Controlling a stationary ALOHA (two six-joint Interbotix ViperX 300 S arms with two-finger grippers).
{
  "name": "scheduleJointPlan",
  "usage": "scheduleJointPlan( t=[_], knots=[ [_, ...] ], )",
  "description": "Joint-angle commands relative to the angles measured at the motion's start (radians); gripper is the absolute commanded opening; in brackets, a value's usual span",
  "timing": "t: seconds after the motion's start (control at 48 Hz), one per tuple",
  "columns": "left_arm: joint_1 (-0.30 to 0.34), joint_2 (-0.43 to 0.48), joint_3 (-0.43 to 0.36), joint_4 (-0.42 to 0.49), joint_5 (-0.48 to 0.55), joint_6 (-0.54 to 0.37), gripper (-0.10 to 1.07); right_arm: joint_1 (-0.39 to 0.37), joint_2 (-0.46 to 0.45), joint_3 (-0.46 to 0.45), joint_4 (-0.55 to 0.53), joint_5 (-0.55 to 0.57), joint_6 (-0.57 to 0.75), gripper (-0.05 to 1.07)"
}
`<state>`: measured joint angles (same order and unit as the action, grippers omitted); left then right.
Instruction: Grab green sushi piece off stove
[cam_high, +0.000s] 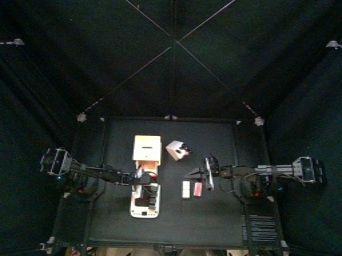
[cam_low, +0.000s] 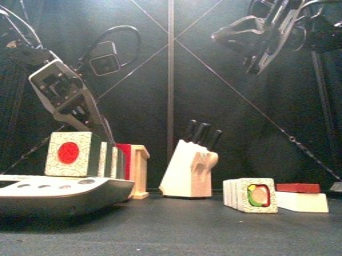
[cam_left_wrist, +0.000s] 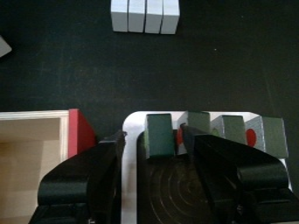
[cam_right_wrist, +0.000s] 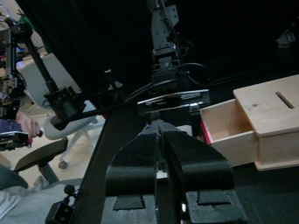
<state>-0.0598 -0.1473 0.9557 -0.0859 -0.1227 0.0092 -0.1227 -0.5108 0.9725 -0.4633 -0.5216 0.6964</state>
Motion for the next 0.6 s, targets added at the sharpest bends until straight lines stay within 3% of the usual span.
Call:
scheduleJointPlan(
  t=[0.0, 0.583],
  knots=[
    [0.002, -0.017, -0.021, 0.003, -0.003, 0.003, 0.89, -0.003, -0.006, -0.021, 0.002, -0.009, -0.002, 0.37],
    [0.0, -0.005, -0.021, 0.018, -0.002, 0.003, 0.88, -0.003, -0.006, -0.02, 0.003, -0.009, -0.002, 0.37]
  ],
)
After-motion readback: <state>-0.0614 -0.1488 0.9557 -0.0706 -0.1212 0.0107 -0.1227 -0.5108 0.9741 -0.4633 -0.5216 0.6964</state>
